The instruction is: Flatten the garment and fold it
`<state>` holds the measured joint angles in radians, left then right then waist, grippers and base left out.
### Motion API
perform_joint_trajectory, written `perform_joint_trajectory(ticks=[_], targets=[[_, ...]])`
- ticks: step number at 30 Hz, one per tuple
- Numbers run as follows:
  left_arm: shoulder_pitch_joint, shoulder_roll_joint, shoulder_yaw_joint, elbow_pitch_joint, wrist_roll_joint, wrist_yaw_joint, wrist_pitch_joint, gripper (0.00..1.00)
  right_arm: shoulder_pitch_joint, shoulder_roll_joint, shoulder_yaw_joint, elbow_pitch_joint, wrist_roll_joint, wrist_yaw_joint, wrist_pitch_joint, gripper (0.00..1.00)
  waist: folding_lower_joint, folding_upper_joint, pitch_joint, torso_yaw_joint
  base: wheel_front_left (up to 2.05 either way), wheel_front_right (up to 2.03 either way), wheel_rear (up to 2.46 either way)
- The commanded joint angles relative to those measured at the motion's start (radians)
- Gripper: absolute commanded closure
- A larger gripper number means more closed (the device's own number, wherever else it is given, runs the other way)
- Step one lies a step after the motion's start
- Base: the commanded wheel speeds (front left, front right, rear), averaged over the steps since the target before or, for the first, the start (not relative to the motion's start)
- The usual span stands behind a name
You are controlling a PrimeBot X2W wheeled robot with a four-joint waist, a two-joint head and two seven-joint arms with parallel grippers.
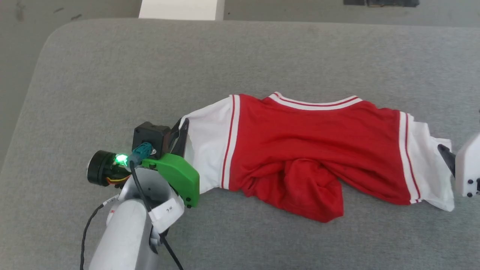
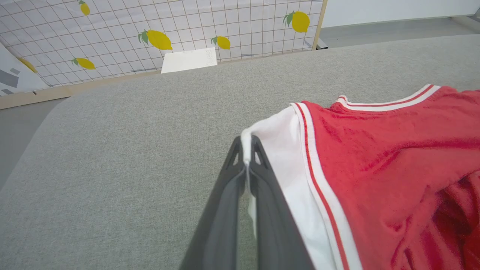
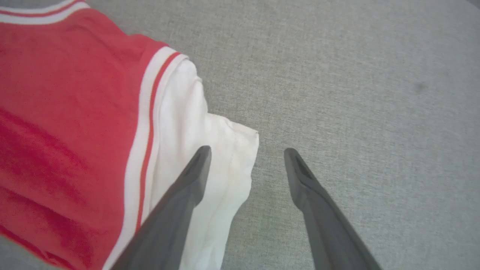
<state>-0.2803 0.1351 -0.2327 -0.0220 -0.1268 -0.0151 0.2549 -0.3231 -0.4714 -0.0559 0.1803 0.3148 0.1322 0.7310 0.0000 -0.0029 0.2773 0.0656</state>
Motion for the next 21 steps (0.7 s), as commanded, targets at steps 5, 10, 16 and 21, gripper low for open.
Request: perform_joint_trajectory(ticks=[5,10,16,21], targets=[[0.01,-0.001,-0.014,-0.042,-0.011,0.01,0.008,1.0,-0.08,-0.063,0.085,0.088,0.035,-0.002,0.082,0.0,0.0,0.0029,0.044,0.041,0.0,0.0,0.0],[0.006,-0.001,-0.024,-0.055,-0.012,0.01,0.012,1.0,-0.112,-0.092,0.15,0.161,0.043,-0.002,0.083,0.0,0.0,0.0029,0.065,0.053,0.0,0.0,0.0],[0.003,0.003,-0.027,-0.036,-0.02,0.013,0.007,1.0,-0.113,-0.115,0.263,0.223,0.1,-0.002,0.056,1.0,0.0,0.0029,0.075,0.057,0.0,0.0,0.0],[0.008,0.014,-0.01,-0.014,-0.03,0.02,-0.007,1.0,-0.142,-0.124,0.232,0.251,0.113,-0.002,-0.052,1.0,0.0,0.0029,0.04,0.045,0.0,0.0,0.0]])
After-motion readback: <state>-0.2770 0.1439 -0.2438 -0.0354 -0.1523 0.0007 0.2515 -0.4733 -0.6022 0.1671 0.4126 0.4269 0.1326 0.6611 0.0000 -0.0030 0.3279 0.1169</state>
